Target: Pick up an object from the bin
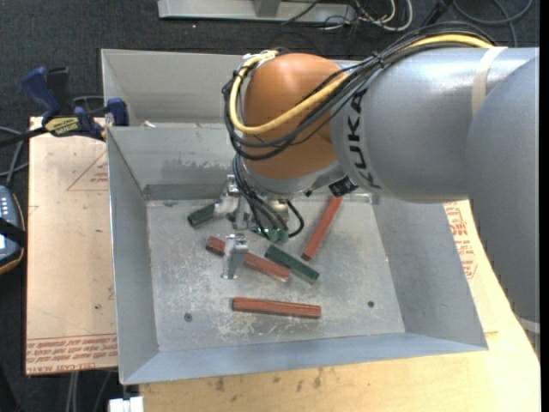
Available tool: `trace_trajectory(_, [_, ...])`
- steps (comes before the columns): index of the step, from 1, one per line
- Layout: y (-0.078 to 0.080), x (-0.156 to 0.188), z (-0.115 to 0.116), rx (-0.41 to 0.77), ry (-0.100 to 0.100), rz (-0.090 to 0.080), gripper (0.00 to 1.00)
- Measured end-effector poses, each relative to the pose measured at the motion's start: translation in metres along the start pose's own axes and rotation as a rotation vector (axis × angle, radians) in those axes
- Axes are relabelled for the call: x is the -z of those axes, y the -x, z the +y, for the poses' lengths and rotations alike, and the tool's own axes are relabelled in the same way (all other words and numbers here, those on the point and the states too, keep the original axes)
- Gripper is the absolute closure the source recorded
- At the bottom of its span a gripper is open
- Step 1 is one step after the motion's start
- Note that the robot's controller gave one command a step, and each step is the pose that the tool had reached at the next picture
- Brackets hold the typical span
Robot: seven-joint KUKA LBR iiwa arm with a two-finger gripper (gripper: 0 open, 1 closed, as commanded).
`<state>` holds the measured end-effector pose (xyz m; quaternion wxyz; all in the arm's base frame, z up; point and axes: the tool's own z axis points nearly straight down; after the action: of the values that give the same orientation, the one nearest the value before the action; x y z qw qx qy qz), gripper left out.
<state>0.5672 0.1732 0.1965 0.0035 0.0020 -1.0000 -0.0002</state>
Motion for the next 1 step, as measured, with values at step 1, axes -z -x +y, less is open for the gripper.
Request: trace_trajectory(1, [0.001,0.003,-0.0004,-0.001,0.001,-0.005,0.0])
